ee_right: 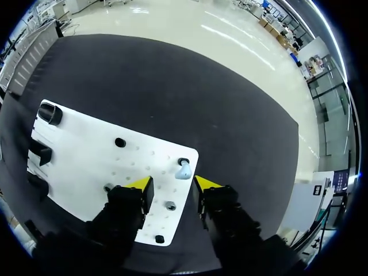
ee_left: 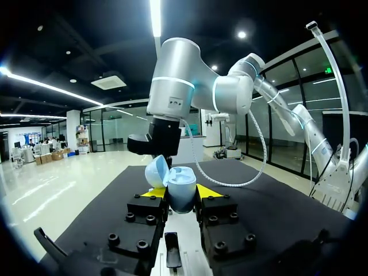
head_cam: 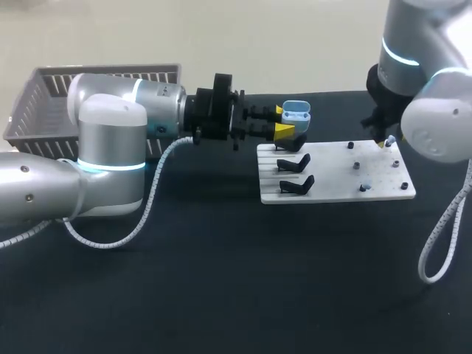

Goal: Pick up each earbud case from the left stands, insert the matching earbuds, close the lid, and place the case in the box.

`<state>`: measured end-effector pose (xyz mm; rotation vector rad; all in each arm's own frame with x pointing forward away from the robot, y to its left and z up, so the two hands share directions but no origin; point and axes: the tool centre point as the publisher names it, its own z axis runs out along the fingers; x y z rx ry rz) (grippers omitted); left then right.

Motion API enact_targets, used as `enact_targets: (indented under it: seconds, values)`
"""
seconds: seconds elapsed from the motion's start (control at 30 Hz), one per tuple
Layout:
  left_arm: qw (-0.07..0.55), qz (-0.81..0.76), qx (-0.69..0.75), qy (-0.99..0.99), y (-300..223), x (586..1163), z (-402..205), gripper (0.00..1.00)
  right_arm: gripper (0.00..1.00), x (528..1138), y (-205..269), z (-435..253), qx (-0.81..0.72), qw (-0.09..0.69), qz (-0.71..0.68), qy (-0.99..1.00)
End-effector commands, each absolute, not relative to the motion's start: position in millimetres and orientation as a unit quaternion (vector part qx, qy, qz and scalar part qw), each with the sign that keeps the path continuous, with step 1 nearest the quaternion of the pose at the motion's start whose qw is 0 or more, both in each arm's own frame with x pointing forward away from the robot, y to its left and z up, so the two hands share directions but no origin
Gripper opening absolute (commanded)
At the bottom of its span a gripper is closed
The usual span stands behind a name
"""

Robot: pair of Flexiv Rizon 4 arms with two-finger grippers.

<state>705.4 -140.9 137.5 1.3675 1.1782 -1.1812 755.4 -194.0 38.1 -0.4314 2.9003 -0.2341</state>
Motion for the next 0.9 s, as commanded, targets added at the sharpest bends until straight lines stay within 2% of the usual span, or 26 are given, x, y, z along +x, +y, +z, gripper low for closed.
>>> enact_targets:
  seconds: [0.03,0.4,0.9]
  values:
    - [0.474,-0.482,0.558,0.481,-141,706,137,0.0,0.43,760,-193,35,-0.144,0.103,-0.079,0.981]
    - [0.474,-0.482,0.558,0.481,-141,706,137,0.0,0.36,766,-201,32,-0.129,0.112,-0.077,0.982]
    - [0.474,-0.482,0.558,0.481,-141,706,137,0.0,0.35,767,-200,25,-0.136,0.108,-0.075,0.982]
